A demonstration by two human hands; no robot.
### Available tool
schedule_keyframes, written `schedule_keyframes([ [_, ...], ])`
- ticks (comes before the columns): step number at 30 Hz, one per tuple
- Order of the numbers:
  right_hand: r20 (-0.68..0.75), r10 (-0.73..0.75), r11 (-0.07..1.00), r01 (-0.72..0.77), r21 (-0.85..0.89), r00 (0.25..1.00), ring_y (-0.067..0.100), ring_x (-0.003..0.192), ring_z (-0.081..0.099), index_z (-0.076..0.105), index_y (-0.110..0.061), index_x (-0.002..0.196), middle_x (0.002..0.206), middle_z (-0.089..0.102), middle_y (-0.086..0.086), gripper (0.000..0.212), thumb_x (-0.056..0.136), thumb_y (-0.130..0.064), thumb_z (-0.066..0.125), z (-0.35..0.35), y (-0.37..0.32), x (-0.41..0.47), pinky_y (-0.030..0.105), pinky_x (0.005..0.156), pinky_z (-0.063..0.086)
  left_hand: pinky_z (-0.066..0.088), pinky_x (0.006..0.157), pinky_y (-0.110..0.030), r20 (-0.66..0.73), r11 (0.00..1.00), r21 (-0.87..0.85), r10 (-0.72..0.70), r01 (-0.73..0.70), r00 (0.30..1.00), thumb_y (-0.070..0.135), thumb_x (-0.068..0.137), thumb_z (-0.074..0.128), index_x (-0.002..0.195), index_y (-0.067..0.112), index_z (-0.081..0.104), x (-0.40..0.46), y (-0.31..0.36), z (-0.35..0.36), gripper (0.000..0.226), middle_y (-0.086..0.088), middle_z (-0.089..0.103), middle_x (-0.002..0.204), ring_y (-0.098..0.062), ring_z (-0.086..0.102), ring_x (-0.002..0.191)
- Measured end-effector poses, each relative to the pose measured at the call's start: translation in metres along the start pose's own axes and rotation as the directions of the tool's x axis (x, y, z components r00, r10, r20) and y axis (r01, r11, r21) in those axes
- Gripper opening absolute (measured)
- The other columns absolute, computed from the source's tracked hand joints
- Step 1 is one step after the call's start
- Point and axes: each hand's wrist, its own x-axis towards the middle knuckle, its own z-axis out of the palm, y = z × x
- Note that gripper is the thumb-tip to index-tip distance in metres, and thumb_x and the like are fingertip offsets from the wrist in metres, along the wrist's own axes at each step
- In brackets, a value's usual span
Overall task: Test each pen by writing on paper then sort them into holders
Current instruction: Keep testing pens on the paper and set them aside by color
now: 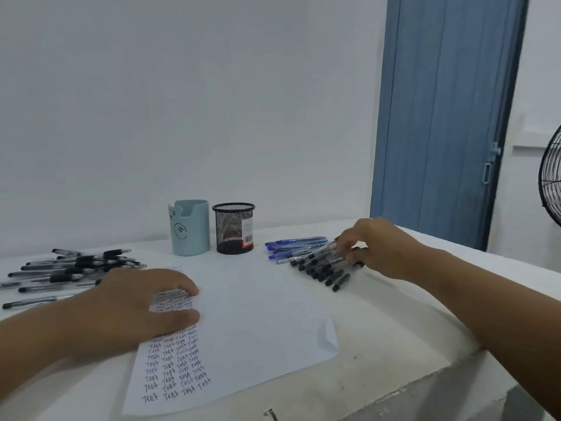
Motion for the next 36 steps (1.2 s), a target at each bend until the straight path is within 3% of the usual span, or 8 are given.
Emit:
schedule_keyframes([
  [3,0.008,-0.024,0.999,0.024,-0.024,1.0,0.002,0.092,0.054,0.077,-0.026,0.101,0.093,0.06,-0.024,0.026,0.09,-0.004,0.069,0.002,0.001,0.002,0.006,0.081,0.04,0.038,0.105,-0.027,-0.008,1.0,-0.005,0.009,-0.009,1.0,0.104,0.052,0.042,0.121,0.067,0.049,0.0,0.0,-0.001,0.079,0.049,0.051,0.121,0.014,0.048,0.116],
  [5,0.03,-0.003,1.0,0.003,-0.009,1.0,0.006,0.099,0.057,0.075,-0.029,0.106,0.103,0.063,-0.018,0.033,0.089,-0.001,0.068,0.002,0.0,0.004,0.021,0.09,0.048,0.039,0.101,-0.024,-0.012,1.0,-0.008,0.011,-0.011,1.0,0.104,0.051,0.041,0.121,0.067,0.049,0.0,0.001,-0.001,0.08,0.048,0.052,0.121,0.014,0.049,0.113],
  [10,0.087,0.012,1.0,-0.014,0.025,0.996,0.014,0.095,0.06,0.066,-0.04,0.096,0.105,0.062,-0.009,0.06,0.079,0.015,0.051,-0.002,-0.018,0.004,0.034,0.081,0.056,0.039,0.101,-0.022,-0.019,1.0,-0.013,0.014,-0.015,1.0,0.105,0.05,0.041,0.122,0.067,0.048,0.0,0.001,-0.001,0.082,0.05,0.05,0.122,0.016,0.048,0.114],
  [17,0.078,-0.072,0.996,0.067,0.057,0.994,0.022,0.093,0.06,0.064,-0.034,0.097,0.106,0.06,-0.003,0.051,0.084,0.01,0.041,0.007,-0.063,0.009,0.04,0.077,0.057,0.041,0.106,-0.032,-0.01,0.999,-0.043,-0.019,0.019,1.0,0.103,0.051,0.045,0.12,0.067,0.051,0.0,-0.003,0.001,0.078,0.033,0.061,0.12,0.004,0.052,0.117],
  [23,0.022,-0.278,0.942,0.268,0.201,0.96,-0.006,0.085,0.055,0.069,-0.025,0.102,0.085,0.058,-0.024,0.034,0.087,0.0,0.05,0.026,-0.117,0.034,0.009,0.075,0.043,0.039,0.11,-0.032,-0.12,0.986,-0.168,-0.016,-0.005,0.993,0.081,0.071,0.062,0.109,0.06,0.064,-0.003,0.003,-0.009,0.044,0.042,0.06,0.117,0.015,0.05,0.118],
  [28,0.079,-0.405,0.894,0.377,0.243,0.911,-0.009,0.083,0.052,0.067,-0.026,0.103,0.095,0.058,-0.022,0.028,0.089,-0.006,0.054,0.048,-0.165,0.072,0.012,0.076,0.039,0.046,0.101,-0.034,-0.257,0.996,-0.02,-0.087,0.084,0.962,0.04,0.083,0.069,0.089,0.048,0.072,-0.004,-0.01,-0.037,0.011,0.034,0.067,0.097,0.005,0.061,0.098],
  [33,0.2,-0.478,0.875,0.444,0.194,0.855,-0.008,0.075,0.052,0.068,-0.028,0.101,0.098,0.063,-0.017,0.018,0.091,-0.017,0.06,0.068,-0.198,0.103,0.012,0.068,0.038,0.044,0.071,-0.014,-0.162,0.963,0.118,-0.224,0.244,0.961,0.012,0.081,0.063,0.078,0.041,0.072,-0.017,-0.043,-0.075,0.03,0.019,0.07,0.09,0.001,0.061,0.083],
  [36,0.245,-0.488,0.872,0.46,0.165,0.838,-0.008,0.071,0.052,0.068,-0.029,0.093,0.093,0.065,-0.015,0.01,0.091,-0.023,0.06,0.083,-0.208,0.113,0.01,0.065,0.037,0.05,0.057,-0.017,-0.138,0.953,0.051,-0.29,0.299,0.947,0.009,0.079,0.065,0.079,0.036,0.075,-0.023,-0.062,-0.084,0.029,0.015,0.068,0.086,-0.003,0.062,0.067],
])
